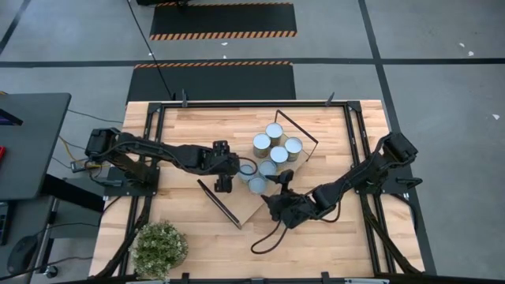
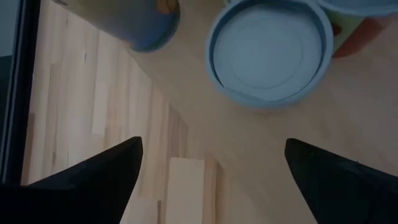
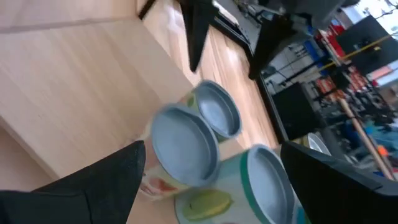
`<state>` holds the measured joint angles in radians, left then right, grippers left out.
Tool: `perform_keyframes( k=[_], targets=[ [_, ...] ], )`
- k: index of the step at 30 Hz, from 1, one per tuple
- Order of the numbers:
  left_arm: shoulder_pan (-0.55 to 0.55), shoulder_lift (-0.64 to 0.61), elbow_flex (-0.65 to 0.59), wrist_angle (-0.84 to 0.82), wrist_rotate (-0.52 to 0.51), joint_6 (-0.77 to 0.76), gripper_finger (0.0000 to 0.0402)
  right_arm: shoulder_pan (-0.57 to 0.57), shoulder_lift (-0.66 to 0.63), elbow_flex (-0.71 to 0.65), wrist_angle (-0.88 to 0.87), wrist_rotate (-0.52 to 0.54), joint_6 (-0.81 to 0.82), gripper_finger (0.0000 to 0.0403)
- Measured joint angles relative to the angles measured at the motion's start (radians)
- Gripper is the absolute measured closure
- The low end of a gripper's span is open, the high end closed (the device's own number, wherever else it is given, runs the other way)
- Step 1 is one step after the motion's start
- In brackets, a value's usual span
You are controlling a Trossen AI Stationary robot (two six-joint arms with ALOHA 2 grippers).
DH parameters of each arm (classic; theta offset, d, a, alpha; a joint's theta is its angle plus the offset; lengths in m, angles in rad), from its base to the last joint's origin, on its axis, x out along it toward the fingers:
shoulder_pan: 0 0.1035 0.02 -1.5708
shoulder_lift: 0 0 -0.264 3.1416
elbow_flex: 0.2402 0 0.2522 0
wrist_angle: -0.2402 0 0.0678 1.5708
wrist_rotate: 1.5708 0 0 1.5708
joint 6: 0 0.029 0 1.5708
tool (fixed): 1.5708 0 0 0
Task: Pick and place cans onto a shelf
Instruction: Adjust the red fruit can on the shelf, then put the blue tuna can on the shelf
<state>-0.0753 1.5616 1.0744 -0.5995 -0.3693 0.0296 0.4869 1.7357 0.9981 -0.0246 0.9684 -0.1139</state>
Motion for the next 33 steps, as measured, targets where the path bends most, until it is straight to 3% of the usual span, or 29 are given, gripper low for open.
perform_keyframes(
  k=[9,19,27,33],
  targets=[
    [0.000,0.002,0.000,0.061,0.007,0.001,0.0002,-0.023,0.029,-0.003,0.029,-0.031,-0.005,0.0021],
    [0.002,0.002,-0.002,0.065,0.008,0.005,0.0002,-0.052,0.040,-0.002,0.009,0.004,-0.019,0.0021],
    [0.002,0.002,-0.001,0.043,0.008,0.016,0.0002,-0.005,0.036,0.017,0.002,0.007,-0.040,0.0021],
    [0.002,0.002,0.027,-0.023,0.031,-0.001,0.0002,0.034,-0.020,0.074,-0.132,-0.002,0.000,0.0021]
  ],
)
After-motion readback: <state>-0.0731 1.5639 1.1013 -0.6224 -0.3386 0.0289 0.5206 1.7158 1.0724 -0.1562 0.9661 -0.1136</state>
